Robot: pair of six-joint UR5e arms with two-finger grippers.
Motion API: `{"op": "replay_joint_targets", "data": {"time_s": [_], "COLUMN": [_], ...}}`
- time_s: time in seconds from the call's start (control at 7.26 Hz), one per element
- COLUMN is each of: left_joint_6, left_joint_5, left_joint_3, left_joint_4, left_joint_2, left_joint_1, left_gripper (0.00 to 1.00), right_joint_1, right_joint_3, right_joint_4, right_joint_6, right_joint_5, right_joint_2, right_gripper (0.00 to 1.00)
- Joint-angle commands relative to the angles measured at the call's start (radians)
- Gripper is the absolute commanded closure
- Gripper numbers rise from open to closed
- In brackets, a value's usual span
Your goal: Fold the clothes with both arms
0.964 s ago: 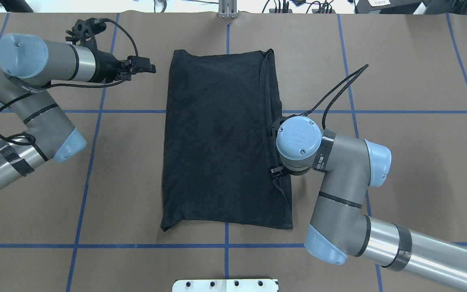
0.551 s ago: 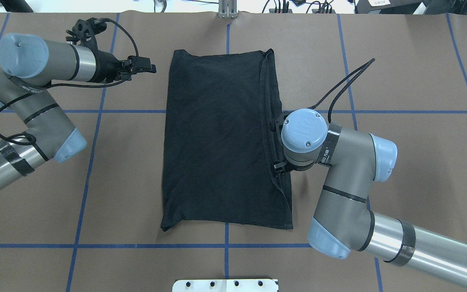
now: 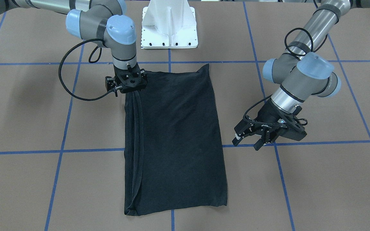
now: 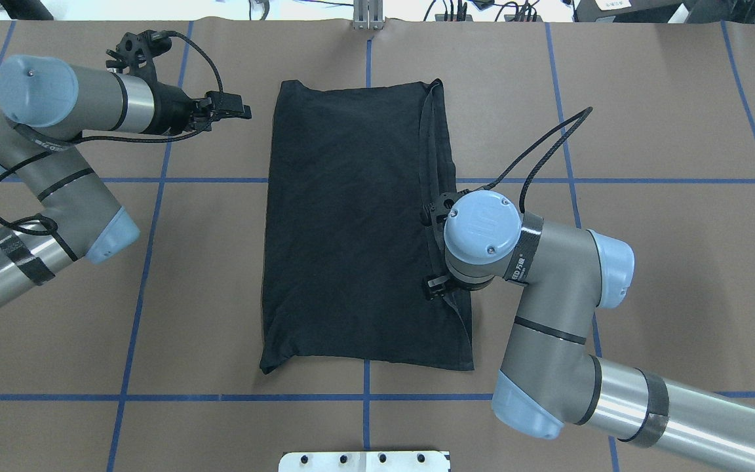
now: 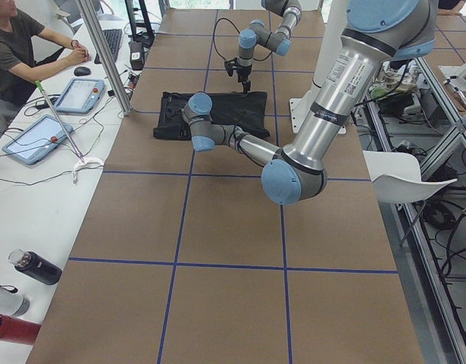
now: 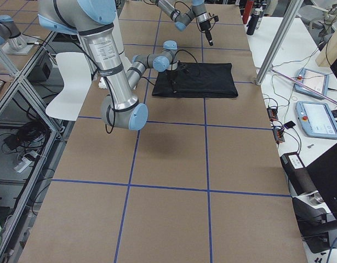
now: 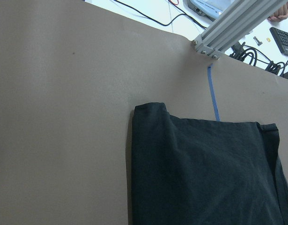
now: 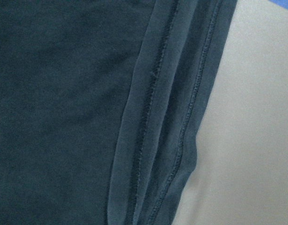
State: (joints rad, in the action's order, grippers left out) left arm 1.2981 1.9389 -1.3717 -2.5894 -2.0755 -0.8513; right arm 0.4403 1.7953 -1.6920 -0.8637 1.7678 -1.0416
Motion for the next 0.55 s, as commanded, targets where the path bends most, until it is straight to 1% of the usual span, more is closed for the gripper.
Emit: {"op": "replay_joint_targets", "data": {"time_s": [0.0,0.41], "left_joint_6": [0.001,0.003], "left_joint_5": [0.0,0.0], "left_joint_3": [0.0,0.0], "left_joint_4": [0.0,0.0], "left_joint_2": [-0.001,-0.003], "left_joint_1": [0.0,0.0], "left_gripper": [0.0,0.0], "right_joint_1": [-0.021,-0.032], "right_joint_3": [0.007,-0.001], "right_joint_4": [0.002,0.002], "right_joint_6": [0.0,0.006], "right_joint_5": [-0.001,0.001], "right_joint_2": [-0.011,-0.035], "right_gripper": [0.0,0.01]}}
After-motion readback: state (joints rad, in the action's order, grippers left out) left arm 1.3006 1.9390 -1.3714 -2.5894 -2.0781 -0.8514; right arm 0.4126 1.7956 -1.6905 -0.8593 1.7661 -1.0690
